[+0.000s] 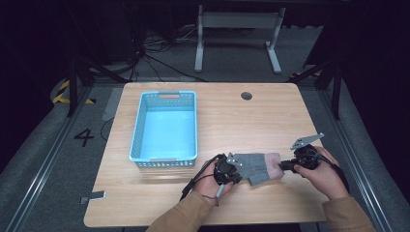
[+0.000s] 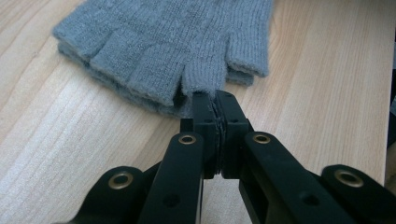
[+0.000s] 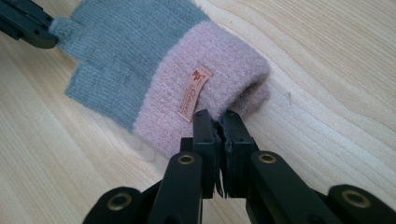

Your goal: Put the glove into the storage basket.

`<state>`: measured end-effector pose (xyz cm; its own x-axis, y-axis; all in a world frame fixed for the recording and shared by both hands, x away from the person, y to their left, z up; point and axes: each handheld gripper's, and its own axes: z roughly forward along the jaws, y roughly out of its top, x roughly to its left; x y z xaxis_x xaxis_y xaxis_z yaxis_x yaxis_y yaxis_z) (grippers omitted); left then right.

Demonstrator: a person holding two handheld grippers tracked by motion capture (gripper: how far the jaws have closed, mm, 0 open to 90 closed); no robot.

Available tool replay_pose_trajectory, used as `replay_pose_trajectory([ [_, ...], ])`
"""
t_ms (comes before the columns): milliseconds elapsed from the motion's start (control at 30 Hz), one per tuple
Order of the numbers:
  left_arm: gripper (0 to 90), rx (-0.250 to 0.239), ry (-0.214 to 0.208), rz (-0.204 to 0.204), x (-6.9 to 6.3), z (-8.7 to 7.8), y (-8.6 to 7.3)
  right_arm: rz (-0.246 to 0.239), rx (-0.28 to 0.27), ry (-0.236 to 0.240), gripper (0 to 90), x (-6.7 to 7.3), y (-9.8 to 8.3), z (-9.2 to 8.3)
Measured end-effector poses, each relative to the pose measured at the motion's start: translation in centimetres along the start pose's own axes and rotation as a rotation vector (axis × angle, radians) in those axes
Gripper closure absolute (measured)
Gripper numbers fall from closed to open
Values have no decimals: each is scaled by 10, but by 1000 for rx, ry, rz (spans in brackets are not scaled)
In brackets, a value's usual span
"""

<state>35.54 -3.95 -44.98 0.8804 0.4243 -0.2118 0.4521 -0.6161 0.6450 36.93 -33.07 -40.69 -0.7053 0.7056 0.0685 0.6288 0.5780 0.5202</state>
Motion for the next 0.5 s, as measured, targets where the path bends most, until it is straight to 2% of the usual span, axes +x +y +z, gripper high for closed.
replay_pose_trajectory([
  [67, 860, 4, 5, -9, 1, 1, -1, -1, -1, -7, 821, -1, 0, 2],
  [133, 791, 2, 11, -12, 1, 1, -1, -6, -10, -27, 772, -2, -1, 1],
  [167, 714, 5, 19, -9, 0, 0, -1, -8, -20, -44, 738, -2, -2, -1],
  [200, 714, 2, 25, -8, 0, -1, -1, -8, -20, -44, 738, -2, -2, -1],
  [333, 607, -3, 41, -16, -2, -4, -1, -6, -42, -61, 694, -4, -4, -8],
  [433, 565, -14, 50, -14, -3, -9, 0, 2, -61, -82, 667, -6, -5, -12],
  [500, 539, -34, 60, -9, -5, -12, 2, 6, -76, -90, 658, -7, -7, -15],
])
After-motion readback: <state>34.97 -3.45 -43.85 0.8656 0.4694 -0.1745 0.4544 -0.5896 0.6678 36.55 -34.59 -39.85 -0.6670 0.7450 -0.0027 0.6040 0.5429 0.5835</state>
